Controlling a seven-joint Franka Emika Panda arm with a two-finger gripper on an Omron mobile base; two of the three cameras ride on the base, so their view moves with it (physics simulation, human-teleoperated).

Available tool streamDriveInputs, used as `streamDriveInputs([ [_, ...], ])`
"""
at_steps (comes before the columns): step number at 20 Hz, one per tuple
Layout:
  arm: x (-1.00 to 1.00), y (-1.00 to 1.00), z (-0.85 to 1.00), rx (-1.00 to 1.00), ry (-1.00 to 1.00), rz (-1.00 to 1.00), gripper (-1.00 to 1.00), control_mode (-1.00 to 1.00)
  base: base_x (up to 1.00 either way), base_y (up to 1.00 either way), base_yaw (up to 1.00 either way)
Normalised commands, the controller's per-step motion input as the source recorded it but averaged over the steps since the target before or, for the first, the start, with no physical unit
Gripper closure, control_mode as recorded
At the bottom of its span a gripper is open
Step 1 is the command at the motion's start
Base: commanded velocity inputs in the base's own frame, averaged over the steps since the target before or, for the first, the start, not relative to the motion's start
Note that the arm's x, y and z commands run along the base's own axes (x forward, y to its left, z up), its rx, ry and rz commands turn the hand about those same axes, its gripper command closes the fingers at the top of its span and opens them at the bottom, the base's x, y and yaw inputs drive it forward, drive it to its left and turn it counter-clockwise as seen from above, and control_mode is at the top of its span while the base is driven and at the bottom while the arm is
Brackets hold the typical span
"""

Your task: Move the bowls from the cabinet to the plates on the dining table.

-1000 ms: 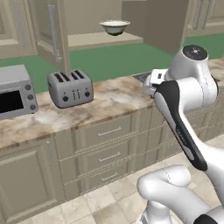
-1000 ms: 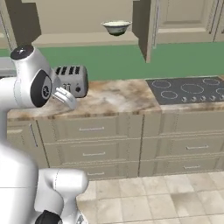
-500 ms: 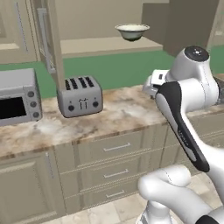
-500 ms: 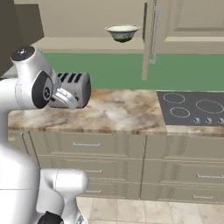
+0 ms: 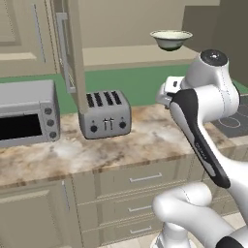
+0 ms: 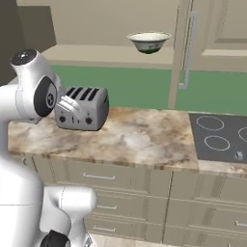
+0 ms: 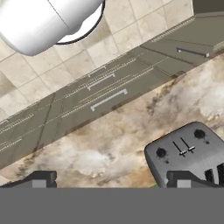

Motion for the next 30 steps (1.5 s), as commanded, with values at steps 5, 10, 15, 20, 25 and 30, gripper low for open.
streamDriveInputs([
  [5,0.00,0.00,0.00,0.00,0.00,0.00,-1.00,1.00,0.13,-0.20,0.01],
  [10,0.00,0.00,0.00,0.00,0.00,0.00,-1.00,1.00,0.42,-0.18,0.00],
  [15,0.00,0.00,0.00,0.00,0.00,0.00,-1.00,1.00,0.56,-0.23,-0.02],
  [20,0.00,0.00,0.00,0.00,0.00,0.00,-1.00,1.00,0.44,-0.27,-0.05],
  [25,0.00,0.00,0.00,0.00,0.00,0.00,-1.00,1.00,0.26,-0.31,-0.07],
  [30,0.00,0.00,0.00,0.00,0.00,0.00,-1.00,1.00,0.02,-0.13,-0.09],
])
